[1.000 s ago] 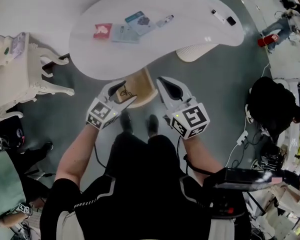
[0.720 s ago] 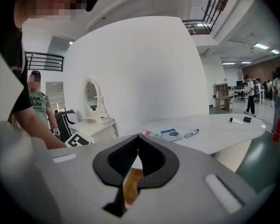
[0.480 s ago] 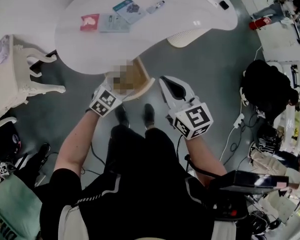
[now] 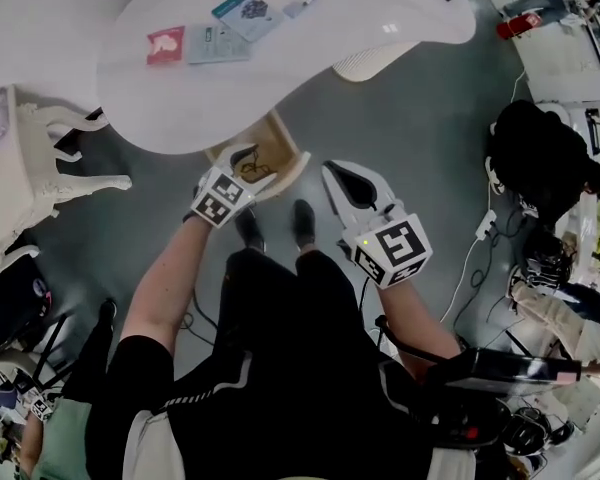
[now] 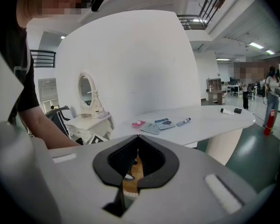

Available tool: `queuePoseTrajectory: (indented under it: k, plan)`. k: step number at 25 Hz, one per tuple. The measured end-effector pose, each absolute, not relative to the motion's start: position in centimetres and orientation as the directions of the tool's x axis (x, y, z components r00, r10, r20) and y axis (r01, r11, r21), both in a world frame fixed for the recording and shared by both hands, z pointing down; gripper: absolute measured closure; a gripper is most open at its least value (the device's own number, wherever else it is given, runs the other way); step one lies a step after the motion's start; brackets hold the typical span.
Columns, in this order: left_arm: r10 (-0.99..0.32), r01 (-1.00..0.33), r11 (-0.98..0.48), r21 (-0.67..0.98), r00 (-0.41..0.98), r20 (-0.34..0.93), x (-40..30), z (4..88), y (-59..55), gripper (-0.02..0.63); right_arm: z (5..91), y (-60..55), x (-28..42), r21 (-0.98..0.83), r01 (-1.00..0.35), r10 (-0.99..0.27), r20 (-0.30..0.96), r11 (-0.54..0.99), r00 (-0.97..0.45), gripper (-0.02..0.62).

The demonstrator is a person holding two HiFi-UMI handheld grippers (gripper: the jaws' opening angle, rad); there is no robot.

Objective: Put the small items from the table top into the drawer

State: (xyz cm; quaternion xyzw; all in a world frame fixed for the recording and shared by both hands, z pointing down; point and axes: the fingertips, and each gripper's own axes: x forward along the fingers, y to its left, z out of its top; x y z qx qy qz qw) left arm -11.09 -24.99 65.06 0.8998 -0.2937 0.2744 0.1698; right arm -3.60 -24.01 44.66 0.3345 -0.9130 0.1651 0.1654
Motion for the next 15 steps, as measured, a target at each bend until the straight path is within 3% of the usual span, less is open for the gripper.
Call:
queuePoseTrajectory:
  k: [8,15]
  plan:
    - [-0.378,-0.563,-0.824,0.062,0.628,0.681,-10.8,69.7,-25.5,0.319,45.7,-24.4,-2.9,-0.196,-0.694,-0.573,0.435,0.693,-0.695,0.592]
    - [-0.361,-0.597,-0.795,0.109,0.610,0.705,-10.4,72.1,-26.1,0.319,45.9,-24.5,-1.3,-0.209,-0.716,-0.588,0.442,0.667,-0.677,0.592]
